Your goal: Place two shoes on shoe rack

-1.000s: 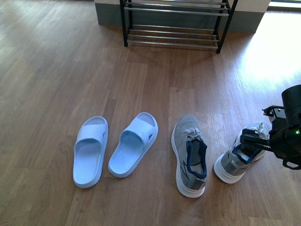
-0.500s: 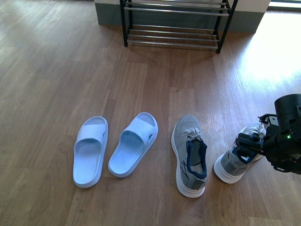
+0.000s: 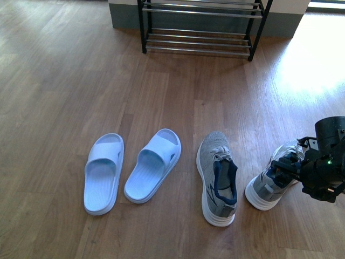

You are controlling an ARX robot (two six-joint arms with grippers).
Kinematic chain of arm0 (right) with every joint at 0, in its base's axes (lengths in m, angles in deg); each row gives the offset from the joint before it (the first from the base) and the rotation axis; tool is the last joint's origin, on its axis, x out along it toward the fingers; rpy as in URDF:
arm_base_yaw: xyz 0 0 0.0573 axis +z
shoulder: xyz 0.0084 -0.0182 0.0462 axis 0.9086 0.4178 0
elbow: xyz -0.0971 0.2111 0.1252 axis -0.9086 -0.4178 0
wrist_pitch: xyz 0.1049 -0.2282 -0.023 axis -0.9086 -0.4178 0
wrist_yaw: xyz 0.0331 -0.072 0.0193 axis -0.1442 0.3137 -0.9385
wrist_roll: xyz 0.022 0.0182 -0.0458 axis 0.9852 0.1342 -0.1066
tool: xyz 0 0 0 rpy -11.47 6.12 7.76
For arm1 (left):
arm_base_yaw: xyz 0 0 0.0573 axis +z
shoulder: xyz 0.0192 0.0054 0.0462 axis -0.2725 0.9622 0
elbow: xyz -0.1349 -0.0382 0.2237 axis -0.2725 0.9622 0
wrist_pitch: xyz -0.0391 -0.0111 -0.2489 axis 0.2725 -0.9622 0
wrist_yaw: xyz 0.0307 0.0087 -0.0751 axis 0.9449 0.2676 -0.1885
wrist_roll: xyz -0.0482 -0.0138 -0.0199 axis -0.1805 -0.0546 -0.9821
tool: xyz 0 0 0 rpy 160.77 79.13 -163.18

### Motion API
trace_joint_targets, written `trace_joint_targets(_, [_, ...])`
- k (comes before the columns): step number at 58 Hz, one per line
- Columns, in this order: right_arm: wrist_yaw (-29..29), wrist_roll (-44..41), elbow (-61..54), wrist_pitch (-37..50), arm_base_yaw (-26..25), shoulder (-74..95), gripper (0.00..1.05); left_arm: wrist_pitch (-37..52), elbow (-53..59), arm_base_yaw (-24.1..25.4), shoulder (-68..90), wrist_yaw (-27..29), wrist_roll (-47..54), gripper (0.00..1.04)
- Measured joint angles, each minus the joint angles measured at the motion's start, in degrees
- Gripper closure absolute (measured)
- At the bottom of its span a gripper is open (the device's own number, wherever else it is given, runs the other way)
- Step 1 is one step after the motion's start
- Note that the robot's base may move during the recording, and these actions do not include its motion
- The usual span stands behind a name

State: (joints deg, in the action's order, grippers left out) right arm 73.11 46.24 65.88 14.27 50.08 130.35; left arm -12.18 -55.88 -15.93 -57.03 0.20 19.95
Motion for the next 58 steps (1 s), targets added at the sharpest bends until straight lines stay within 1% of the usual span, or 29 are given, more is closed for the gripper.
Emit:
trace_joint_targets(4, [-0.8, 0.0, 0.0, 0.3, 0.0, 0.3, 0.54, 0.0, 0.0, 0.0, 0.0, 0.0, 0.0, 0.09])
trace_joint_targets(5, [-0.9, 0.0, 0.0, 0.4, 0.0, 0.3, 0.59, 0.0, 0.0, 0.0, 0.0, 0.0, 0.0, 0.09])
trace_joint_targets(7, [-1.0, 0.0, 0.0, 0.5, 0.0, 0.3, 0.63, 0.0, 0.0, 0.0, 0.0, 0.0, 0.0, 0.09])
trace_joint_targets(10, [-1.5, 0.0, 0.0, 0.8, 0.0, 0.3, 0.72, 0.0, 0.0, 0.0, 0.0, 0.0, 0.0, 0.09])
trace_joint_targets(12, [-1.6, 0.0, 0.0, 0.9, 0.0, 0.3, 0.75, 0.0, 0.0, 0.0, 0.0, 0.0, 0.0, 0.09])
trace_joint_targets(18, [-1.7, 0.0, 0.0, 1.4, 0.0, 0.5, 0.91, 0.0, 0.0, 0.0, 0.0, 0.0, 0.0, 0.09])
trace_joint_targets(24, [-2.1, -0.1, -0.4, 2.6, -0.3, 0.6, 1.04, 0.0, 0.0, 0.0, 0.0, 0.0, 0.0, 0.09])
trace_joint_targets(33, [-3.8, -0.6, -2.7, 6.3, -0.6, 0.2, 1.04, 0.0, 0.0, 0.0, 0.0, 0.0, 0.0, 0.09])
trace_joint_targets(41, [-5.9, -3.5, -10.4, 12.2, -0.7, -4.4, 1.04, 0.0, 0.0, 0.0, 0.0, 0.0, 0.0, 0.09])
trace_joint_targets(47, [-7.6, -5.7, -16.0, 15.5, -1.4, -10.4, 1.04, 0.0, 0.0, 0.0, 0.0, 0.0, 0.0, 0.09])
trace_joint_targets(52, [-9.8, -8.0, -22.4, 17.6, -3.0, -19.7, 1.04, 0.0, 0.0, 0.0, 0.0, 0.0, 0.0, 0.09])
trace_joint_targets(58, [-11.2, -9.4, -28.4, 18.1, -5.1, -29.0, 1.04, 0.0, 0.0, 0.0, 0.0, 0.0, 0.0, 0.09])
